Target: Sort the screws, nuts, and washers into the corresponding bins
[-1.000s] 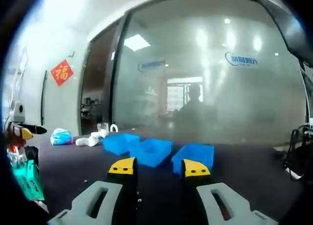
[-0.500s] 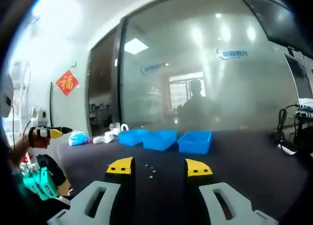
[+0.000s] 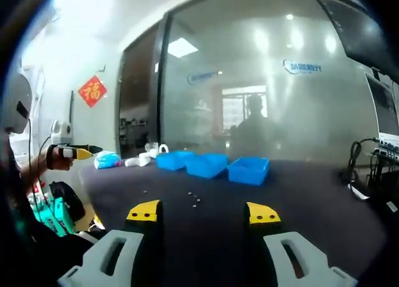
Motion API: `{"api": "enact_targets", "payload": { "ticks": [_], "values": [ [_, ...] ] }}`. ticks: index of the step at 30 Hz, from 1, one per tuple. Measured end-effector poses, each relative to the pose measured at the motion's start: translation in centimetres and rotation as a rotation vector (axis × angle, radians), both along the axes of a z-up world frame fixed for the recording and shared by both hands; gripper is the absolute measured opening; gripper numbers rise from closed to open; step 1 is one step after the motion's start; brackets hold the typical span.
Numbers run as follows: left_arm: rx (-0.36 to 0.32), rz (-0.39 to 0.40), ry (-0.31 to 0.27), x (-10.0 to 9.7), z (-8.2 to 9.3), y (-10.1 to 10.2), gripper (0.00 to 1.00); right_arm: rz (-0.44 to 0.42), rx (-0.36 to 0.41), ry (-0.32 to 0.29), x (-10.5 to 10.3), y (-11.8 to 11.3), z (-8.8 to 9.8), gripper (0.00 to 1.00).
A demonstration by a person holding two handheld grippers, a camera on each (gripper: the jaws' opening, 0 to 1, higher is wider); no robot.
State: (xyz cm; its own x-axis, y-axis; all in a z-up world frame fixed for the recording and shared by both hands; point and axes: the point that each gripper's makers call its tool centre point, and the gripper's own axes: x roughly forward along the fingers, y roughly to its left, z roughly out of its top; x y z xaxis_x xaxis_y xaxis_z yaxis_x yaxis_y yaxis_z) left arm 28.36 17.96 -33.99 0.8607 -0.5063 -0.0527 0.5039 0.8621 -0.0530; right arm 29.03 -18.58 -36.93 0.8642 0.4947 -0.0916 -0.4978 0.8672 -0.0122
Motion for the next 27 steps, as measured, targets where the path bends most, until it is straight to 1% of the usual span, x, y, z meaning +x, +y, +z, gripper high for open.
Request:
{"api": "enact_targets", "payload": {
  "ticks": [4,6,10,12,16,20,22,23,26,27],
  "values": [
    [-0.001,0.002,0.006,0.0,-0.2,0.1,0.55,-0.004,0.007,-0.016,-0.2,0.0,0.2,0.48],
    [-0.003,0.002,0.010,0.0,-0.3,0.1,0.55,0.002,0.026,-0.008,-0.4,0.1,0.2,0.48],
    [0.011,-0.007,0.019,0.2,-0.6,0.2,0.55,0.008,0.003,0.002,-0.4,0.2,-0.4,0.48],
    [0.017,-0.015,0.030,0.4,-0.9,0.1,0.55,0.018,0.006,0.014,-0.5,0.3,-0.7,0.48],
    [0.058,-0.049,0.058,0.8,-1.5,-0.3,0.55,0.028,0.005,0.021,-0.5,0.5,-0.8,0.48],
    [0.084,-0.091,0.078,1.2,-1.5,-1.0,0.55,0.053,0.007,0.038,-0.7,0.9,-0.9,0.48],
    [0.100,-0.111,0.088,1.4,-1.4,-1.4,0.55,0.066,-0.017,0.040,-0.8,1.1,-1.1,0.48],
    [0.109,-0.126,0.107,1.4,-1.6,-1.7,0.55,0.073,-0.032,0.037,-0.8,1.3,-1.2,0.48],
    [0.093,-0.152,0.130,1.6,-1.0,-2.4,0.55,0.088,-0.048,0.034,-1.1,1.6,-1.2,0.48],
    [0.103,-0.164,0.140,1.7,-1.0,-2.6,0.55,0.093,-0.050,0.034,-1.1,1.7,-1.2,0.48]
  ]
}}
